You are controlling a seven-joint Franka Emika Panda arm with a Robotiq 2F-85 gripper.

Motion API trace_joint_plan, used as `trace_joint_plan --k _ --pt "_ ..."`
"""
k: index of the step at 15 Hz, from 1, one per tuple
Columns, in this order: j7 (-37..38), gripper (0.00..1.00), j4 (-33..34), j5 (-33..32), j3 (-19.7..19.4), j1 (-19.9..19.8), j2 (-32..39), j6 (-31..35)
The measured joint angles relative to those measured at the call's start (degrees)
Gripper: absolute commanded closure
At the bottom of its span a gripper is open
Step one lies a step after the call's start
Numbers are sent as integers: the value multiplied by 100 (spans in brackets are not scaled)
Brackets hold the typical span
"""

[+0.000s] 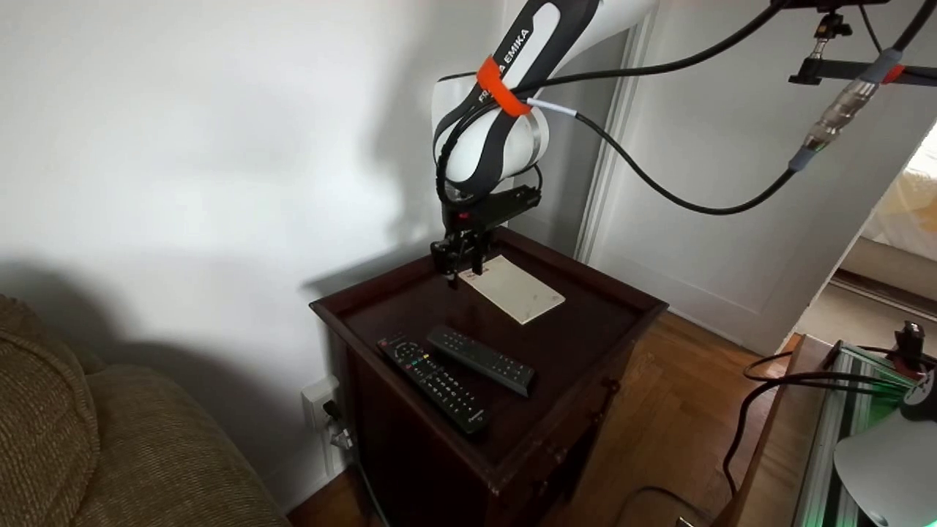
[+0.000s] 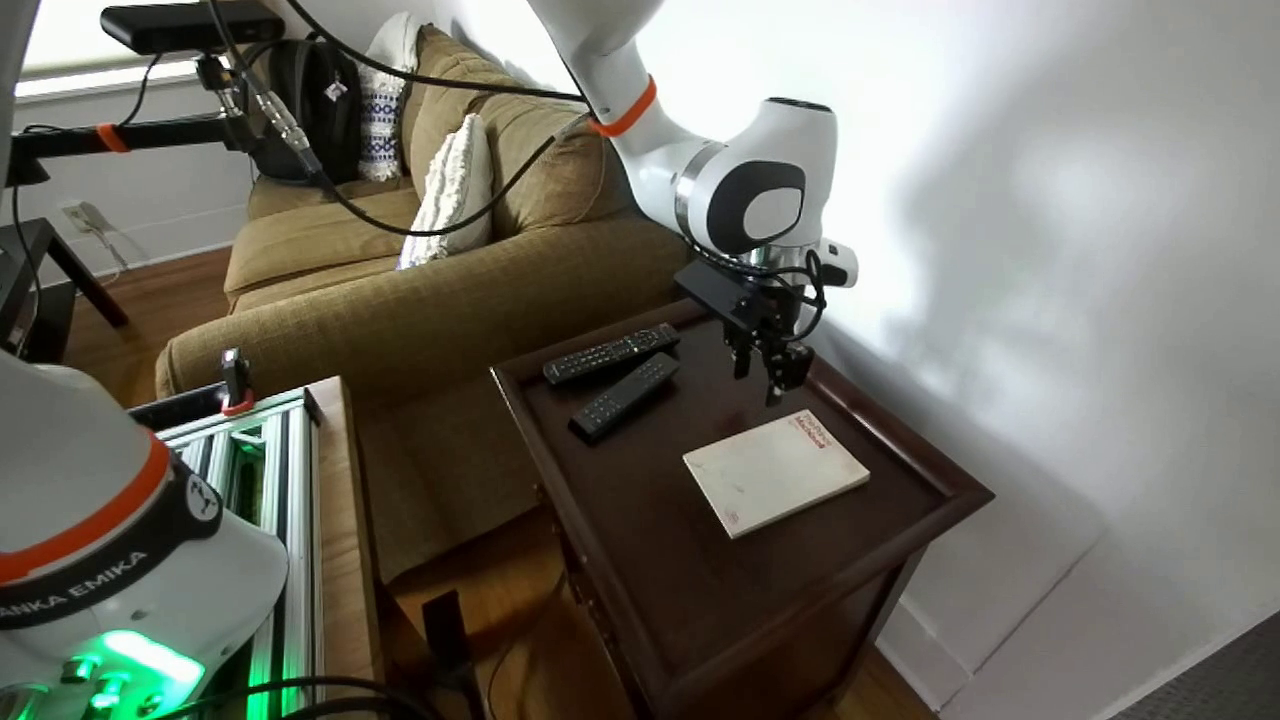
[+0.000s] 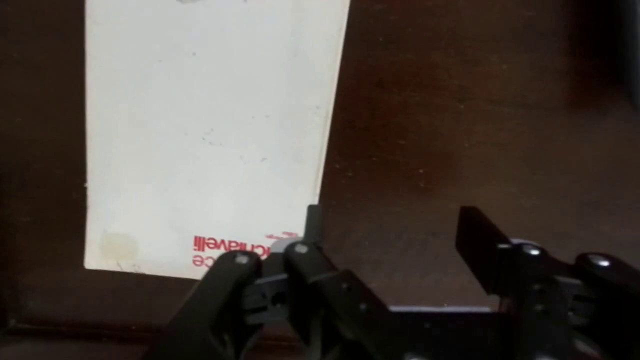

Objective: Turn the white book over and then put the black remote on the right on top of the white book

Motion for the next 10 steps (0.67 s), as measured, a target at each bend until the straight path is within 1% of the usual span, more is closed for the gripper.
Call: trace_joint_plan --k 4,6,8,10 --pt "-1159 0 -51 813 814 -635 -34 21" --pt "-1681 0 -112 1161 1185 -889 -63 -220" --pt "-2048 1 -178 1417 1422 -1031 -115 -667" --pt "-2167 0 -209 1513 1473 -1034 -144 -1120"
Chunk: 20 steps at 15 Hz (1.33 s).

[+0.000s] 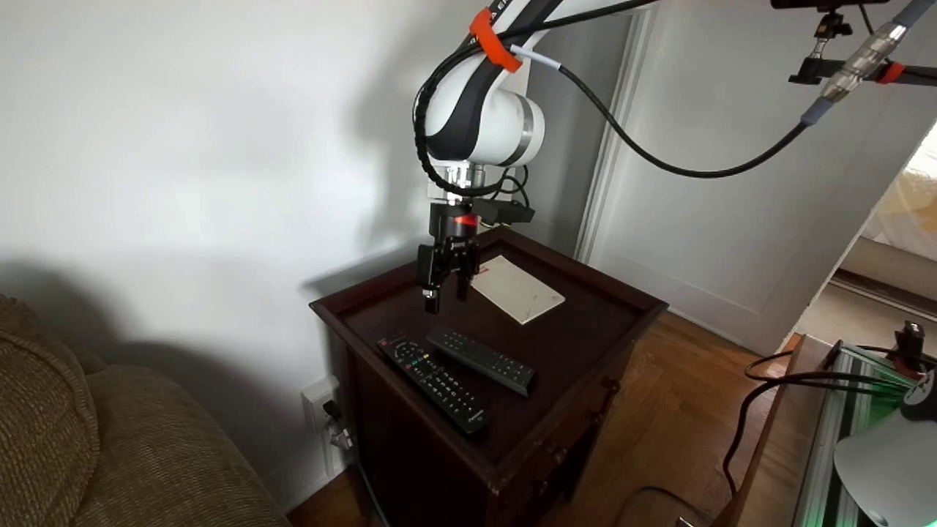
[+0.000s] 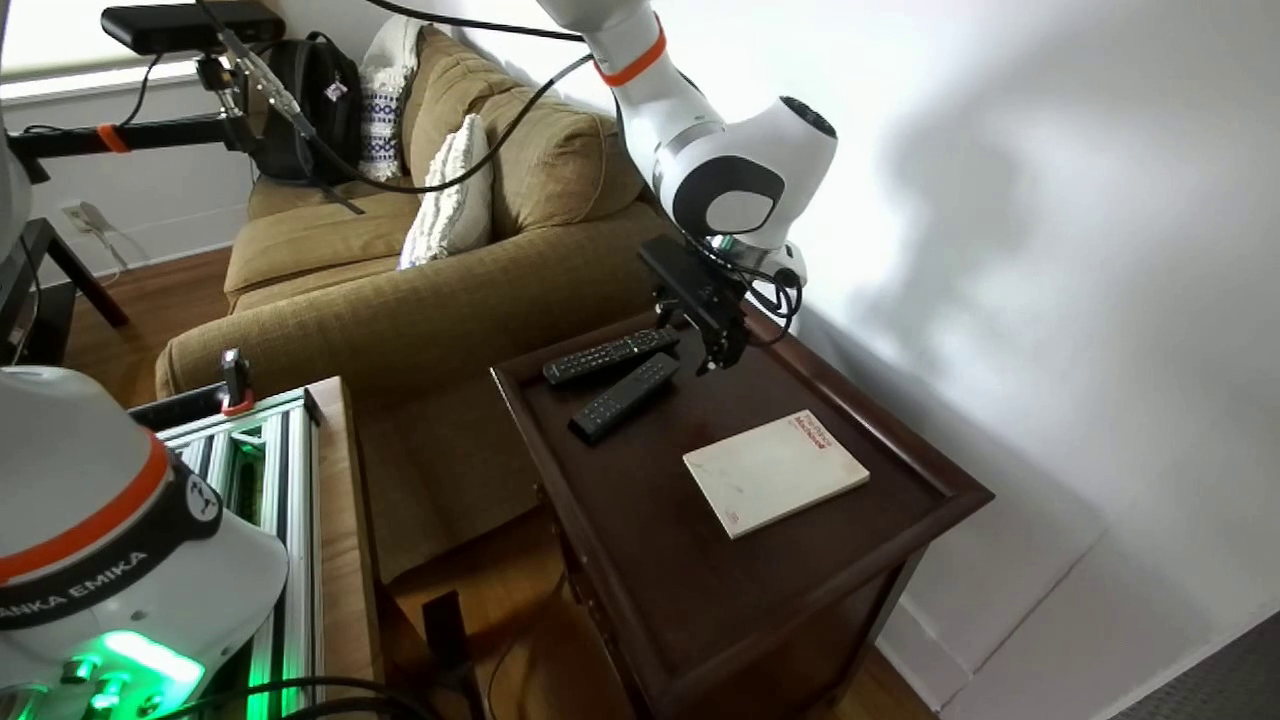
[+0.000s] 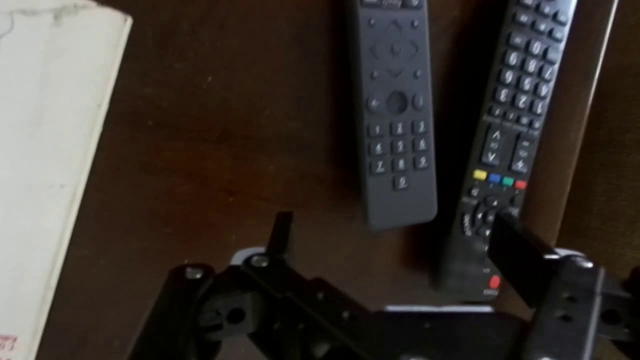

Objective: Turn the white book over and then put the black remote on the right on top of the white book

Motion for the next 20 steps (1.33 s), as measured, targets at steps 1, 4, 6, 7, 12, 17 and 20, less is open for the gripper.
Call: trace_joint_plan --k 1,4,6,7,12,17,20 --pt "-11 0 -5 5 -1 11 -2 -222" --pt "-12 0 -21 5 -69 65 2 -669" --pt "-12 0 -21 5 -117 80 14 -844" --pt "-13 0 -19 5 -143 82 32 -938" --pt "-81 0 14 5 -241 85 127 -1200" --pt "-64 0 -3 -23 -277 216 154 -1200" --pt "131 0 -36 -96 -374 564 247 -1180"
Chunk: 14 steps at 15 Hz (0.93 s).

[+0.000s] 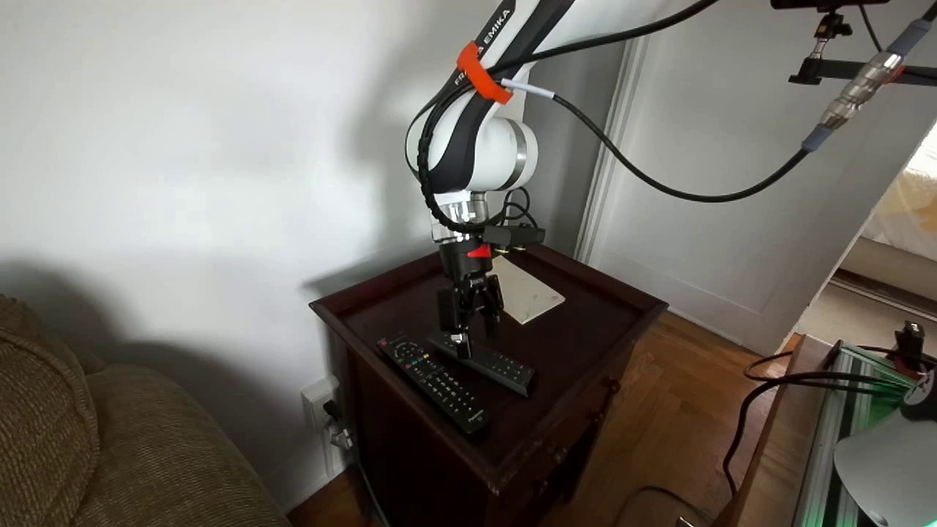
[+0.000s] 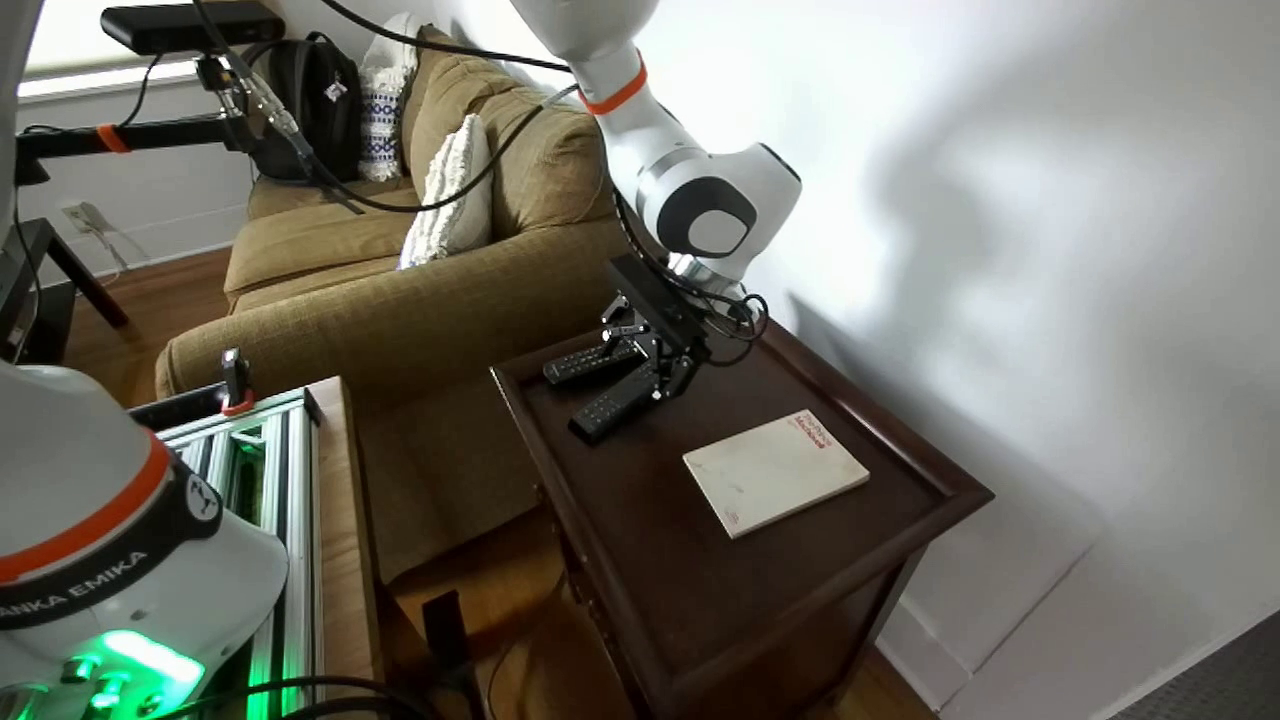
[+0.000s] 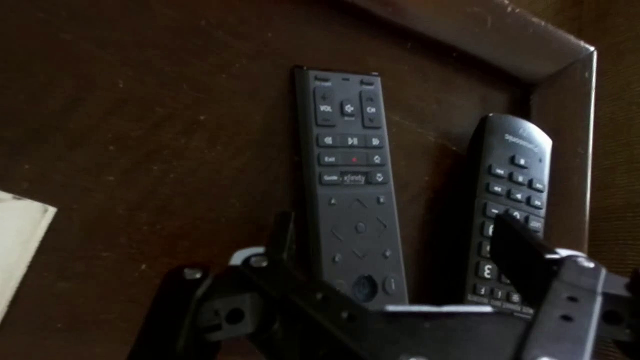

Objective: Turn the white book over and then put the black remote on the right on top of the white book

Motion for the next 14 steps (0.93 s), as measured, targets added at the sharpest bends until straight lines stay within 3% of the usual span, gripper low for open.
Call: trace_joint_plan --k 4,10,12,14 --pt "345 0 -21 -189 -167 388 30 126" --pt "662 0 -60 -525 -351 579 18 337" --pt "693 25 -65 -595 -394 590 19 378" --pt "697 42 -68 -636 -412 590 19 434"
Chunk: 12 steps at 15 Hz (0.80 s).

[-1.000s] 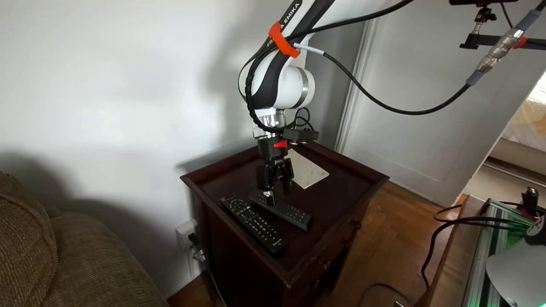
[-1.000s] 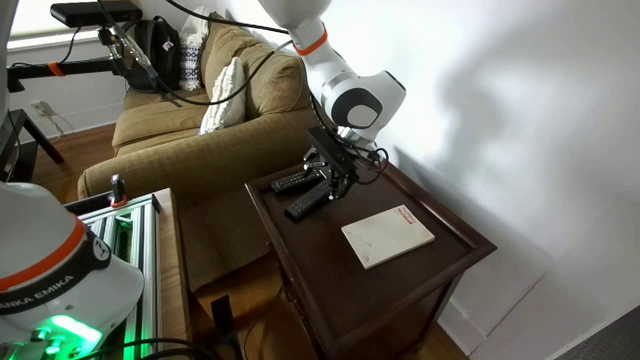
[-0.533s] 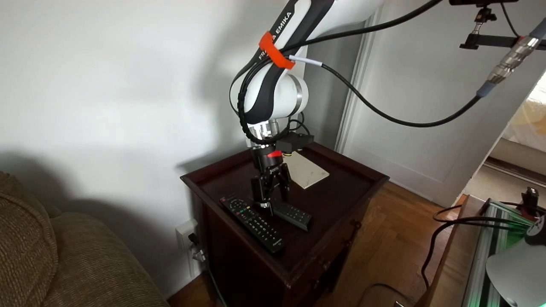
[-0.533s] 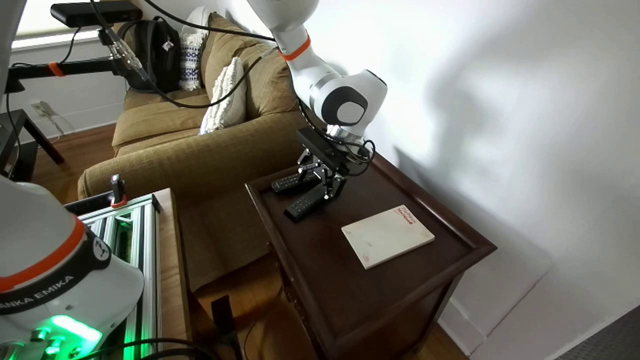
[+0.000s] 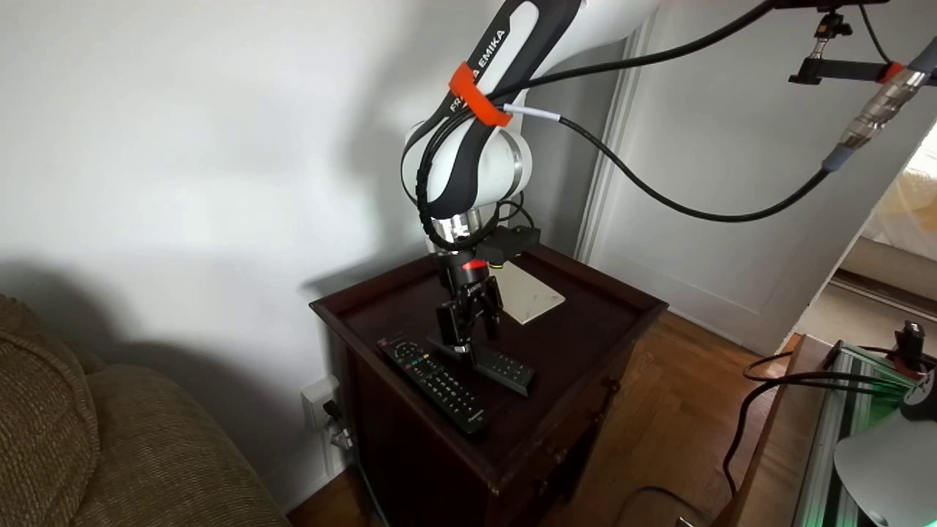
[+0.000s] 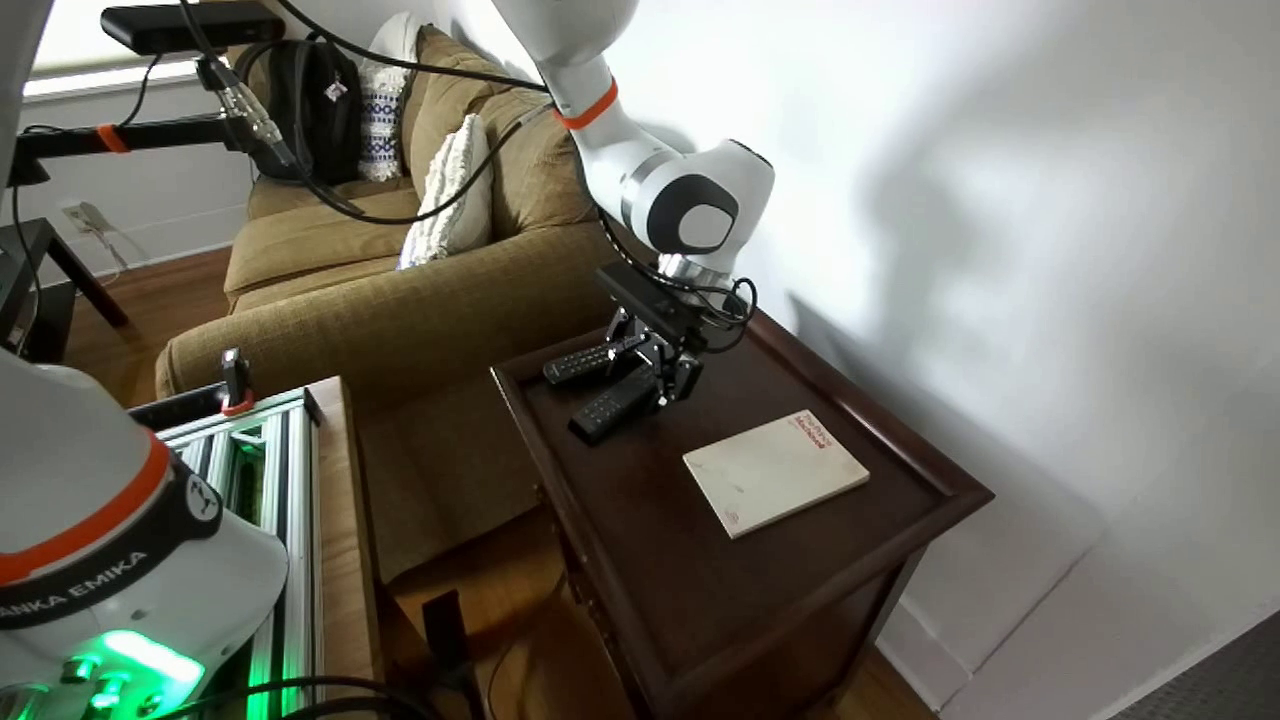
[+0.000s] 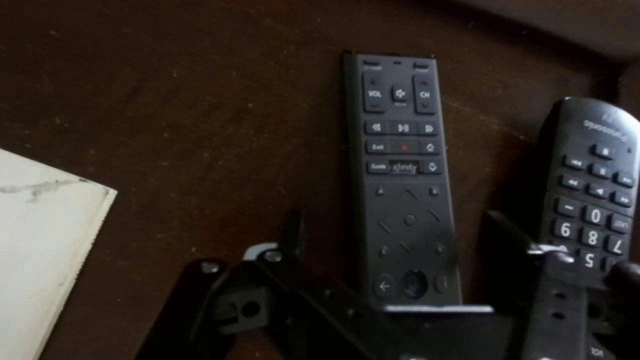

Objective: Turn the white book over and then put the black remote on the right on top of the white book

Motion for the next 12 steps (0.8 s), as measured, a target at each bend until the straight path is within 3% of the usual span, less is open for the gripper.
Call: trace_joint_plan --k 1,5,8,9,11,12 --pt "0 13 0 -10 -1 0 0 19" --pt "0 0 0 -19 -1 21 4 21" --pt "0 2 0 -24 -1 47 16 21" --pt "0 25 0 -24 -1 53 21 21" --pt "0 27 0 -24 -1 61 26 21" --pt "0 36 0 -24 -1 62 28 21"
